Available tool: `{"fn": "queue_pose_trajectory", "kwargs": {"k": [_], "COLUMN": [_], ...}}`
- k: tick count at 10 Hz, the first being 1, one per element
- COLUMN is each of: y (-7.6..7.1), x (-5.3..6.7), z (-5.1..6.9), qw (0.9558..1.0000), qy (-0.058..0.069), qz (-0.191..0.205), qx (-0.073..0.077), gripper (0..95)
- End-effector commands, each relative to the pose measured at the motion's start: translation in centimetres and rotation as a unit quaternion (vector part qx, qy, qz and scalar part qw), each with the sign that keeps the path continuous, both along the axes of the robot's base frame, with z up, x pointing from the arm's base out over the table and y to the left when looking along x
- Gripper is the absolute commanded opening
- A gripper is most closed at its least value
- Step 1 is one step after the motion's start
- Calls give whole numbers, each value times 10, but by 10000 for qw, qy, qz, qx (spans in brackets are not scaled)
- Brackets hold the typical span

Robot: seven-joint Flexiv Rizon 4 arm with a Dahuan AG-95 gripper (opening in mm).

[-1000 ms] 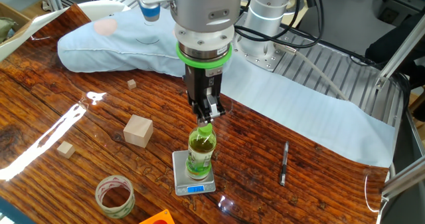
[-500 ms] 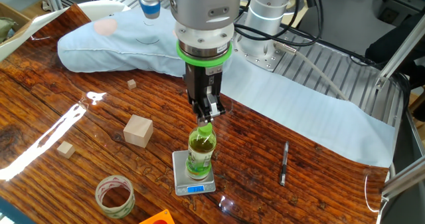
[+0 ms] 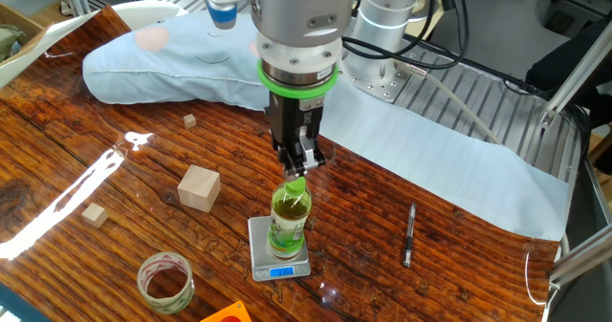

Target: Remove the object from the scale

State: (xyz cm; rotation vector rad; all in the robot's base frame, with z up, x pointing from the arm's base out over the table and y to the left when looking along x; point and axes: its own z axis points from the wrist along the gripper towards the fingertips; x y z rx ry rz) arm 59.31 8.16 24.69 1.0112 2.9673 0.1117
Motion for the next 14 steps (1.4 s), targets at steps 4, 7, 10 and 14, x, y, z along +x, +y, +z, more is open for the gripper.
{"fn": "queue_pose_trajectory", "kwargs": {"k": [4, 7, 10, 14], "y": [1, 1, 4, 6], "x": [0, 0, -1, -1], "z": [0, 1, 2, 1], "qw": [9995, 9999, 9999, 9996], "qy": [-10, -34, -58, -65], "qz": [66, 39, 112, 245], "qx": [311, 113, 17, -136], "gripper": [0, 0, 0, 0]}}
